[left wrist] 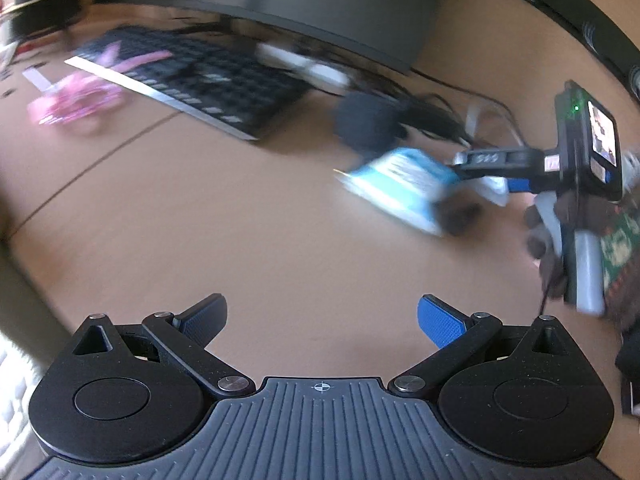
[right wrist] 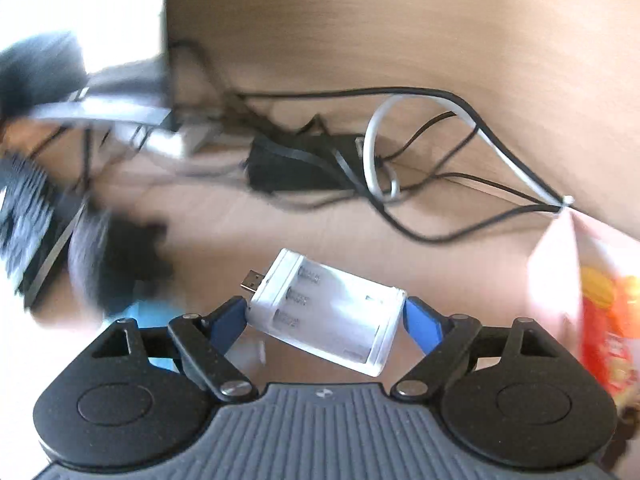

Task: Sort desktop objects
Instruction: 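Grasp the white battery charger with the right gripper and set it down, then grasp the black cylindrical handle with the left gripper, then grasp the white battery charger with the right gripper while the left holds the black handle, then carry the charger and handle over the pink box and release both inside, then move the right gripper to the black plush mouse and grasp it, then lift the black plush mouse with the right gripper toward the pink box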

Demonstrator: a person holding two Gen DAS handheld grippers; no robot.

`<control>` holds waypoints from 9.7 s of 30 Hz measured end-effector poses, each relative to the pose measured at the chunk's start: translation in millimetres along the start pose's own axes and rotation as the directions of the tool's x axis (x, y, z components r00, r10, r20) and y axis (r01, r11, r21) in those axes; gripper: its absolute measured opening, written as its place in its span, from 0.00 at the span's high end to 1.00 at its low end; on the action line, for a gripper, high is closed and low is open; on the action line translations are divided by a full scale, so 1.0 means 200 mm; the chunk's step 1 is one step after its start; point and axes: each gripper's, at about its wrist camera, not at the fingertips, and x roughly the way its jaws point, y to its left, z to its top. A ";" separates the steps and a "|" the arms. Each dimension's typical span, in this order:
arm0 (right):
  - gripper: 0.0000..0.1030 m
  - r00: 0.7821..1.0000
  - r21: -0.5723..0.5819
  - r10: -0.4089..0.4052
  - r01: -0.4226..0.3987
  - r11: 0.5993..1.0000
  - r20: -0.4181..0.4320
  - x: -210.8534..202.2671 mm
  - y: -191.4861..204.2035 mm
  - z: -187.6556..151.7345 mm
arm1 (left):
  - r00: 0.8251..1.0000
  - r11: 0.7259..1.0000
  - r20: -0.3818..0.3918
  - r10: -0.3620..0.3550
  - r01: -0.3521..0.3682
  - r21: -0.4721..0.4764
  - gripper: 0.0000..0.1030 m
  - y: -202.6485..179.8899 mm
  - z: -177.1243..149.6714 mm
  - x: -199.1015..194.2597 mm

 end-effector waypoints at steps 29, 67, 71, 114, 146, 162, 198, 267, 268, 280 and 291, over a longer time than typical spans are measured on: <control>0.08 0.981 0.240 -0.195 0.185 0.953 0.015 -0.85 -0.64 -0.84 | 0.982 0.852 -0.055 -0.183 0.186 0.490 0.38 -0.87 0.18 0.60; 0.02 0.998 0.095 -0.063 0.065 0.993 -0.025 -0.72 -0.25 -0.76 | 0.996 0.898 -0.051 -0.077 0.092 0.430 0.15 -0.19 0.09 0.26; 0.02 0.996 0.111 -0.085 0.088 0.990 -0.037 -0.72 -0.26 -0.77 | 0.992 0.886 -0.075 -0.106 0.129 0.445 0.10 -0.26 0.05 0.30; 0.00 0.977 0.300 -0.193 0.213 0.930 -0.093 -0.66 -0.52 -0.85 | 0.996 0.924 -0.074 -0.050 0.074 0.374 0.16 -0.42 -0.12 0.27; 0.10 0.985 0.222 -0.159 0.169 0.960 -0.059 -0.68 -0.51 -0.92 | 0.995 0.912 -0.098 -0.009 0.049 0.407 0.09 -0.51 -0.20 0.24; 0.10 0.989 0.196 -0.137 0.145 0.970 -0.056 -0.70 -0.51 -0.94 | 0.993 0.890 -0.114 -0.031 0.079 0.449 0.23 -0.55 -0.23 0.23; 0.11 0.839 0.206 -0.351 0.289 0.935 0.416 -1.69 -0.60 -0.48 | 0.883 0.676 -0.120 -0.455 0.430 0.598 0.07 -1.64 0.22 0.63; 0.07 0.982 -0.395 0.124 -0.059 0.917 0.140 -0.25 0.76 0.05 | 0.978 0.976 0.029 0.207 -0.205 -0.068 0.00 0.44 0.12 -0.25; 0.07 0.985 -0.394 0.100 -0.038 0.918 0.139 -0.20 0.76 0.07 | 0.976 0.975 0.029 0.214 -0.212 -0.067 0.00 0.44 0.11 -0.26; 0.41 0.989 -0.361 0.105 -0.059 0.931 0.107 0.01 0.75 0.13 | 0.951 0.945 0.000 0.310 -0.309 -0.105 0.00 0.53 0.01 -0.36; 0.41 0.901 0.079 0.427 -0.433 0.898 0.083 -0.65 0.11 -0.22 | 1.000 0.991 0.017 0.000 -0.002 0.131 0.00 0.18 0.01 -0.21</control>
